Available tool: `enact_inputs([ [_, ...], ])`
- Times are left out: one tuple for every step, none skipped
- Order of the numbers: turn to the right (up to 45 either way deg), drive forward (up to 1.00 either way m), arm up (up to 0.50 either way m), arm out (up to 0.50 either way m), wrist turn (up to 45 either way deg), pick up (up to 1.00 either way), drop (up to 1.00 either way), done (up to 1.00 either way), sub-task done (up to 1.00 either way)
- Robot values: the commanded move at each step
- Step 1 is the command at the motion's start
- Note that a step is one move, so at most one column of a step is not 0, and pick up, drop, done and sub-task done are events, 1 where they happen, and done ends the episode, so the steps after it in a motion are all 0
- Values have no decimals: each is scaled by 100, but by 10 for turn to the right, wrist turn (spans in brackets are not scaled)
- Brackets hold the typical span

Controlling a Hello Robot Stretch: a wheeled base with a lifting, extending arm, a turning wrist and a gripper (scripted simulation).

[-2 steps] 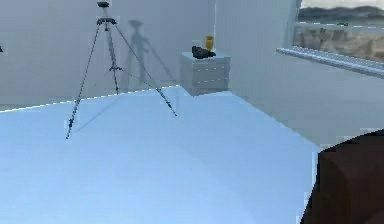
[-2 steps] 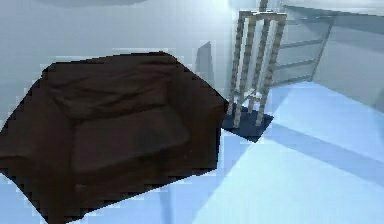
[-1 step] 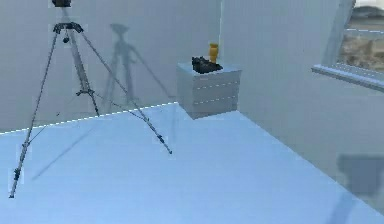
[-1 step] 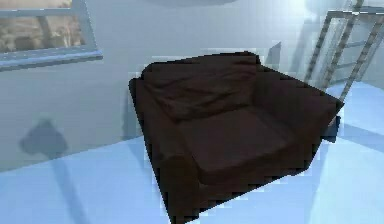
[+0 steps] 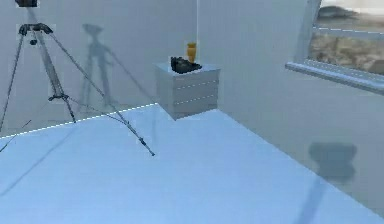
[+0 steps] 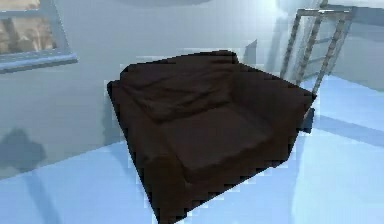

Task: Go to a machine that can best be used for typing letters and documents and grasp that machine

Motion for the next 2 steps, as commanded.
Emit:
enact_inputs([
  [0, 100, 0, 0, 0, 0, 0, 0, 0],
  [0, 70, 0, 0, 0, 0, 0, 0, 0],
])
